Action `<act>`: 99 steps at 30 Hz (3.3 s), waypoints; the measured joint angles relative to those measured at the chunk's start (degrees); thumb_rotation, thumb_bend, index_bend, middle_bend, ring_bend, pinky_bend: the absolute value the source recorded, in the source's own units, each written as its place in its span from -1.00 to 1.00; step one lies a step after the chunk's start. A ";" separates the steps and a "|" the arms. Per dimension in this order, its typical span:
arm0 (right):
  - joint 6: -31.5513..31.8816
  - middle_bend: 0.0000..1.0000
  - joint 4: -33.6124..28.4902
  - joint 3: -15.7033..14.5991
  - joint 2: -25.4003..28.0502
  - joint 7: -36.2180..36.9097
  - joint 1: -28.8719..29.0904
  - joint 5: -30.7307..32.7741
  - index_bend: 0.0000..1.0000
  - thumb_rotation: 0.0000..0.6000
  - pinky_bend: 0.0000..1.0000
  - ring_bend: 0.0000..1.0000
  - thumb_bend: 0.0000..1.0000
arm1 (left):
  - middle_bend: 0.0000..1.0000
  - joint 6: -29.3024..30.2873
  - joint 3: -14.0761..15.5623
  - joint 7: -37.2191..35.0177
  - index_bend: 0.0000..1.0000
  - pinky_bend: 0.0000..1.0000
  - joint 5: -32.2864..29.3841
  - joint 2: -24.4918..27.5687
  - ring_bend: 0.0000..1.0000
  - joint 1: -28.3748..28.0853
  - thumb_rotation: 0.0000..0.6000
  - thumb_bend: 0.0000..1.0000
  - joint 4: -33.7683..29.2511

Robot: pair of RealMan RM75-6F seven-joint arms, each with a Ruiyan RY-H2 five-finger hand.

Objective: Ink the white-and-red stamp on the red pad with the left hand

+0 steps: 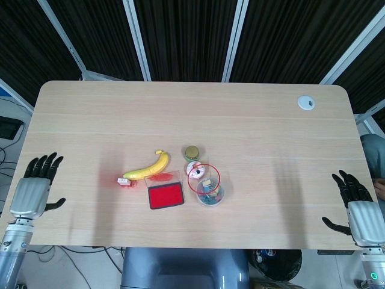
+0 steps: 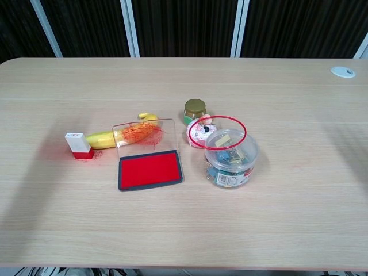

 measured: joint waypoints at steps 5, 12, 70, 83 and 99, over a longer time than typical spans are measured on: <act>-0.33 -1.00 -0.21 0.02 0.14 0.50 0.09 0.21 -1.00 1.00 -0.68 -1.00 -0.88 | -0.76 -4.22 -1.45 2.32 -0.72 -0.54 -1.38 -0.75 -0.75 -3.54 1.00 -0.71 -0.36; -0.75 -1.00 -0.59 0.07 0.32 0.96 0.17 0.59 -1.00 1.00 -0.68 -1.00 -0.86 | -0.50 -11.73 -2.80 7.37 -0.47 -0.46 -4.62 -3.71 -0.60 -9.42 1.00 -0.68 0.38; -1.88 -1.00 -1.27 0.22 0.85 4.25 0.41 1.41 -1.00 1.00 -0.68 -1.00 -0.77 | -0.06 -19.05 0.01 21.19 -0.05 -0.33 -17.94 -21.20 -0.43 -23.25 1.00 -0.48 13.53; -1.74 -1.00 -1.27 0.16 0.87 4.58 0.36 1.22 -1.00 1.00 -0.68 -1.00 -0.76 | -0.04 -18.69 0.94 20.65 -0.03 -0.33 -18.16 -21.79 -0.43 -23.49 1.00 -0.45 14.53; -1.69 -1.00 -1.38 0.11 0.92 4.64 0.30 1.14 -1.00 1.00 -0.68 -1.00 -0.75 | 0.37 -15.95 1.43 18.50 0.36 0.10 -15.03 -22.82 0.01 -23.41 1.00 0.00 14.82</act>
